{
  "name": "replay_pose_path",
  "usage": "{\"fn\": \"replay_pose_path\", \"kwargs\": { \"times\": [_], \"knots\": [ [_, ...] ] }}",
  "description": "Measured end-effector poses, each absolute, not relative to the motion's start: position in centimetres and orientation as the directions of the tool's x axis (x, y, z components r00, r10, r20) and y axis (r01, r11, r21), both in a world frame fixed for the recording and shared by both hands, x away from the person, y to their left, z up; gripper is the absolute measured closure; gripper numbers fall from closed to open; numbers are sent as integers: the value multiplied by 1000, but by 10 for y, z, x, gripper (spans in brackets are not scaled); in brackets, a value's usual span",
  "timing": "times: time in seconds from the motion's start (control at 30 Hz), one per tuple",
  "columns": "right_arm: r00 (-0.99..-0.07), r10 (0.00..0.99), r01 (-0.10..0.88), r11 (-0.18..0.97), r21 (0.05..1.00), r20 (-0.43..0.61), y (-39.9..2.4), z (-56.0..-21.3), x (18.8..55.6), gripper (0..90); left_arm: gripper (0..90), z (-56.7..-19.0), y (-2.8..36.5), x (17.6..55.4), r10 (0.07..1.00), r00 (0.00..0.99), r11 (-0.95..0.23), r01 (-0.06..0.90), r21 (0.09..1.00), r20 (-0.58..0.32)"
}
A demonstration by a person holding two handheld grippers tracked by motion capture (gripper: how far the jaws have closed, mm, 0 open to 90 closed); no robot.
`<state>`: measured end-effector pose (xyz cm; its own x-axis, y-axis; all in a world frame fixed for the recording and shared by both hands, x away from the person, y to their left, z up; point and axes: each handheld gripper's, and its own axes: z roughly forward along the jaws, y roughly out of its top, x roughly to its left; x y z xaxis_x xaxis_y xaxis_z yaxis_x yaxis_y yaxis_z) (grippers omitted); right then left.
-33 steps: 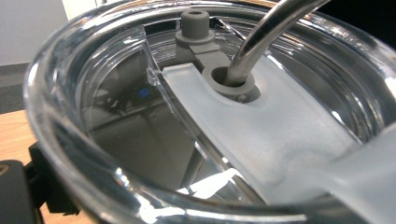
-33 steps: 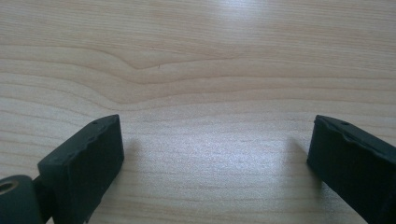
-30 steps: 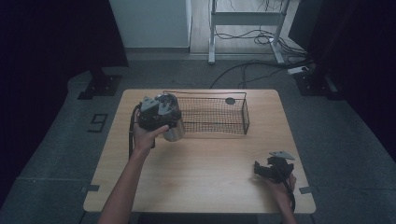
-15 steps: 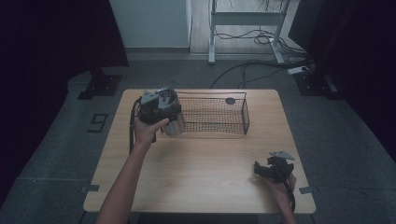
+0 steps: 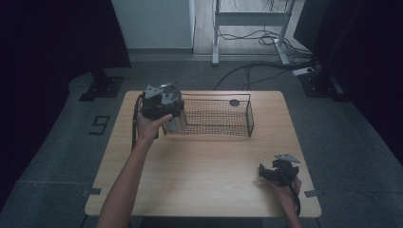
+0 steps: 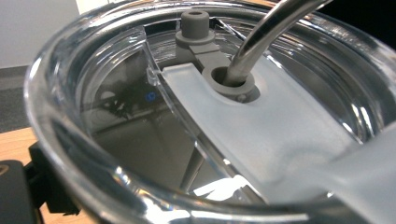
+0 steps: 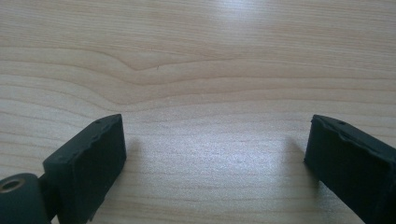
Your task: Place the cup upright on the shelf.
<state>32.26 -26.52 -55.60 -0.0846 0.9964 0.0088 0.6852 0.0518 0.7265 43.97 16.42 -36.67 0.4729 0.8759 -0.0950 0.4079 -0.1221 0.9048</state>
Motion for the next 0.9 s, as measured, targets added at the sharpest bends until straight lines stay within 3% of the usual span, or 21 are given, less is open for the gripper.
{"fn": "replay_pose_path", "kwargs": {
  "times": [0.9],
  "knots": [
    [-86,996,686,51,726,11,-266,-556,322,54,39,-362,155,474,875,480,-150,393,907,-63]
  ]
}}
